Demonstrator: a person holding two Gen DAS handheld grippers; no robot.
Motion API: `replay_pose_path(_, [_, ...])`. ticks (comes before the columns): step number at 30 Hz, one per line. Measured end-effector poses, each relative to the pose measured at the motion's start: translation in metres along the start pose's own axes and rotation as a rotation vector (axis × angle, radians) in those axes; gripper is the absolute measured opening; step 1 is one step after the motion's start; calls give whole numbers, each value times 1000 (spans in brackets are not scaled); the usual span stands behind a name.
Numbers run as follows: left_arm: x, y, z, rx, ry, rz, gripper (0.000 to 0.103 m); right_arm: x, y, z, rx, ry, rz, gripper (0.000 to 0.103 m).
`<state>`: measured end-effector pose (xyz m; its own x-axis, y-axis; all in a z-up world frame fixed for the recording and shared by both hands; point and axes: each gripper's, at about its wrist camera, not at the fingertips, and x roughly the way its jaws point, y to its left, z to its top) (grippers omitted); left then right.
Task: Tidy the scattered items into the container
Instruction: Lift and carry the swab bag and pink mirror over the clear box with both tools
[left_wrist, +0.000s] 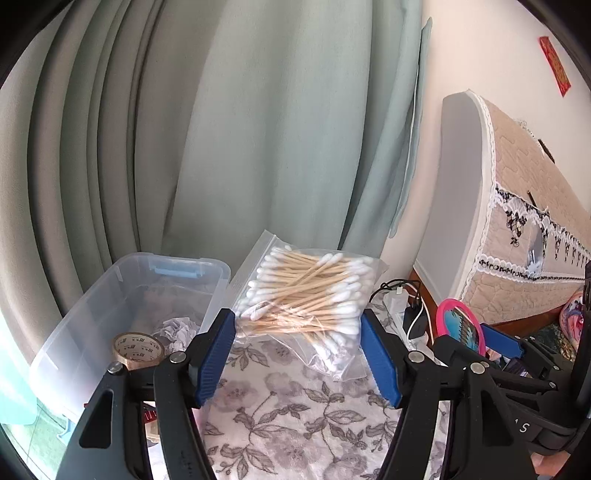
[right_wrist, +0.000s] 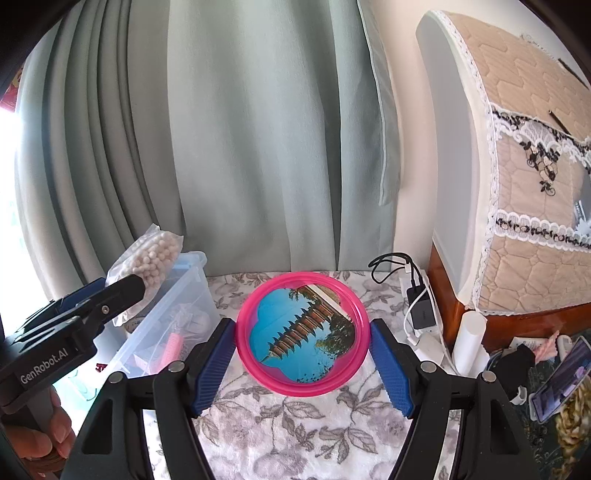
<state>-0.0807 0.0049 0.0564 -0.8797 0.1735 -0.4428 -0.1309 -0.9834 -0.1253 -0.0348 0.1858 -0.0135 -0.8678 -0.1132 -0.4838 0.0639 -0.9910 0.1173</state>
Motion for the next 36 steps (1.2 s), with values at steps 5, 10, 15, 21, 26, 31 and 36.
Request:
replay_pose_path(5, [-27, 8, 8, -19, -45, 1, 69, -23, 17, 9, -33, -43, 6, 76])
replay_pose_path(10, [-52, 20, 14, -41, -95, 4, 69, -43, 36, 17, -66, -80, 15, 76])
replay_pose_path(15, [-75, 38, 16, -73, -139, 18, 69, -57, 60, 23, -111, -108, 36, 76])
replay_pose_path(21, [-104, 62, 20, -120, -185, 47, 69, -70, 96, 32, -175, -135, 88, 76])
replay_pose_path(26, [-120, 86, 20, -158, -215, 80, 69, -71, 123, 37, -215, -141, 129, 76])
replay_pose_path(31, [-125, 111, 17, -200, -222, 112, 69, -64, 146, 41, -247, -135, 169, 76])
replay_pose_path(36, [-121, 134, 11, -239, -207, 139, 69, -45, 167, 35, -287, -95, 197, 76])
